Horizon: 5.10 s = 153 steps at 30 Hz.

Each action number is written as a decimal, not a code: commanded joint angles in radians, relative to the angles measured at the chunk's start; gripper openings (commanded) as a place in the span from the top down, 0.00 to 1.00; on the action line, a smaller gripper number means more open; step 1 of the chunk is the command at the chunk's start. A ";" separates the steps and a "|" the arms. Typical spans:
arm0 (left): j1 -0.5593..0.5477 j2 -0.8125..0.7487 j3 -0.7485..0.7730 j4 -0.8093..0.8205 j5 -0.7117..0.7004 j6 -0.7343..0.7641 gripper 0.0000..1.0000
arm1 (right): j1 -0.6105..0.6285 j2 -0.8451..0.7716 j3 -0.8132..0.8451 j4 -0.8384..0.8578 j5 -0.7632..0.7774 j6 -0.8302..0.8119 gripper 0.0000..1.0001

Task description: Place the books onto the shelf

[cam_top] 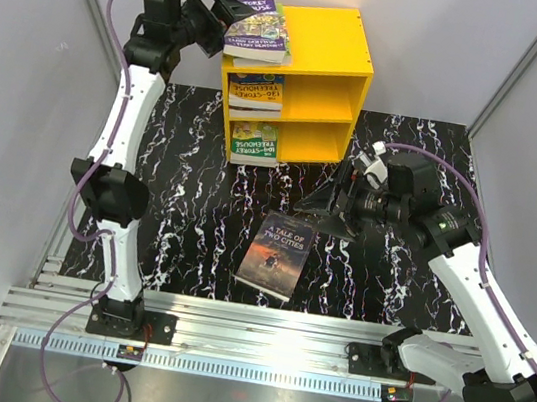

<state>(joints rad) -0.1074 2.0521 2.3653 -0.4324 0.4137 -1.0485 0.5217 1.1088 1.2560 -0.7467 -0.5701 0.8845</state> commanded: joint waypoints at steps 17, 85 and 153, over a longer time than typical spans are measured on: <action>0.011 -0.013 -0.014 -0.272 -0.006 0.219 0.01 | -0.017 -0.033 -0.036 0.001 -0.047 -0.025 0.00; 0.216 0.359 -0.238 -0.100 -0.210 0.352 0.01 | -0.051 0.108 -0.130 -0.028 0.068 0.054 0.00; 0.279 -0.593 -1.251 -0.002 0.533 0.401 1.00 | -0.054 0.585 -0.087 0.590 -0.257 0.168 0.00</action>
<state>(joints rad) 0.1776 1.6222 1.2140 -0.4171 0.7780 -0.6548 0.4622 1.6882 1.1984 -0.3420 -0.7376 0.9913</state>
